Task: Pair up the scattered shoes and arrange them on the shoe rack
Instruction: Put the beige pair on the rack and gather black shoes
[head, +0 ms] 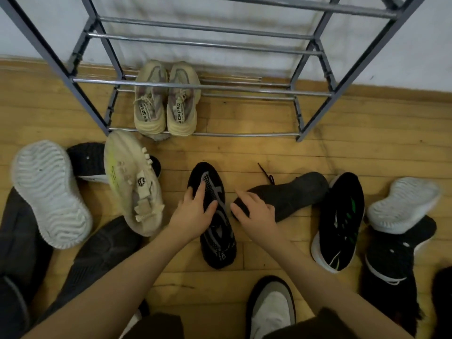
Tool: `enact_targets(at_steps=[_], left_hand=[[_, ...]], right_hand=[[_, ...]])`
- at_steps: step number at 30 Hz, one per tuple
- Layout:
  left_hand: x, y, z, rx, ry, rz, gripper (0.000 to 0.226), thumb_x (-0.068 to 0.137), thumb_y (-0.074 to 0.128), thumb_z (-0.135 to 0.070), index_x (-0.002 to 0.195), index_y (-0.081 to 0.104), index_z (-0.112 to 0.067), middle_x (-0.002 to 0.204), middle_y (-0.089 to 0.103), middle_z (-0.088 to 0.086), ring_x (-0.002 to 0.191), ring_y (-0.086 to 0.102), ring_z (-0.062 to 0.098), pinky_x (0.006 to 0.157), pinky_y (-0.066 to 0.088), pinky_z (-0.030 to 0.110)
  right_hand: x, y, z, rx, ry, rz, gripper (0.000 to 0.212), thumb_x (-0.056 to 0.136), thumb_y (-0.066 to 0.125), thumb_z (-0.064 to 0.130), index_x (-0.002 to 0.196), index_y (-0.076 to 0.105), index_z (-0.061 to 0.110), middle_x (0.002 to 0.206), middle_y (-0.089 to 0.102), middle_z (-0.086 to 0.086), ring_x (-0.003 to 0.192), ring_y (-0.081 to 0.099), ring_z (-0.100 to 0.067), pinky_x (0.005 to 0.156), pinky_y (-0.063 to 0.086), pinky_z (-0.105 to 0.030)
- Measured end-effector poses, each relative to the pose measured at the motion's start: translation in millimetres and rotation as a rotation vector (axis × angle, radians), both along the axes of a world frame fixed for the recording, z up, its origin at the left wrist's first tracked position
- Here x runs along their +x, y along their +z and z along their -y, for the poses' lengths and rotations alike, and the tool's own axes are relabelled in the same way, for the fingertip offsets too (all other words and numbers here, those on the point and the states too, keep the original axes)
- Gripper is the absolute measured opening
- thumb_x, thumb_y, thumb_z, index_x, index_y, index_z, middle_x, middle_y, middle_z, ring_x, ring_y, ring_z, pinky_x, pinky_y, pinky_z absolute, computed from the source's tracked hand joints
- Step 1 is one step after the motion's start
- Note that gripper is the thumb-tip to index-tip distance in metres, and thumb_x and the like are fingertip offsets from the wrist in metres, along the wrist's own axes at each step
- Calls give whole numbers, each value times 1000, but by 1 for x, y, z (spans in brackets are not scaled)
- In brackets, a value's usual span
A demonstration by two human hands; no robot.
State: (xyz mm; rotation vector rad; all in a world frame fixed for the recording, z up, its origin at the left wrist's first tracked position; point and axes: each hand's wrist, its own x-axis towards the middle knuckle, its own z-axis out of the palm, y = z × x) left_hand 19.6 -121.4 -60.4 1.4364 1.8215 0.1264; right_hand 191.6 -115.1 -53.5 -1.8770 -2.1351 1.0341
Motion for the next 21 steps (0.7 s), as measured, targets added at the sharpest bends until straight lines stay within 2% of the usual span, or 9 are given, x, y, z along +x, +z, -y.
enact_targets(at_steps=[5, 9, 12, 15, 18, 21], left_hand=[[-4, -17, -12, -51, 61, -11, 71, 94, 34, -52, 148, -5, -27, 152, 13, 18, 135, 23, 39, 105, 33, 50], [-1, -23, -20, 44, 132, 33, 62, 97, 34, -43, 149, 5, -24, 147, 26, 14, 131, 28, 34, 105, 35, 45], [-2, -29, -22, 167, 158, 140, 60, 96, 40, -37, 148, 12, -24, 145, 30, 7, 128, 36, 29, 102, 39, 45], [-7, -28, -31, 316, 146, 191, 58, 94, 45, -30, 147, 21, -20, 140, 37, 6, 126, 39, 25, 103, 39, 45], [-5, -24, -43, 376, 86, 108, 56, 95, 45, -28, 146, 25, -17, 147, 29, 7, 128, 32, 29, 108, 29, 40], [-2, -31, -50, 254, -59, -29, 56, 96, 41, -36, 146, 23, -19, 154, 14, 6, 131, 26, 33, 109, 24, 45]], right_hand=[[-15, -18, -17, 33, 84, 143, 48, 98, 28, 45, 144, 24, 32, 148, 33, 2, 133, 27, -22, 108, 8, -41], [-30, -33, -35, 85, 117, 186, 48, 99, 26, 45, 145, 19, 35, 147, 36, 3, 129, 32, -25, 105, 10, -41], [-36, -40, -39, 85, 26, 19, 46, 99, 32, 40, 144, 27, 34, 141, 43, 2, 125, 38, -17, 102, 10, -35], [-32, -38, -43, 139, -71, -103, 46, 98, 38, 35, 143, 30, 31, 133, 50, 3, 119, 44, -17, 94, 10, -27], [-27, -36, -54, 155, -61, -80, 46, 99, 37, 35, 144, 29, 30, 141, 44, 4, 126, 40, -14, 99, 11, -30], [-22, -40, -63, 104, 33, 72, 45, 99, 33, 37, 144, 29, 31, 150, 34, 6, 132, 33, -12, 105, 12, -41]])
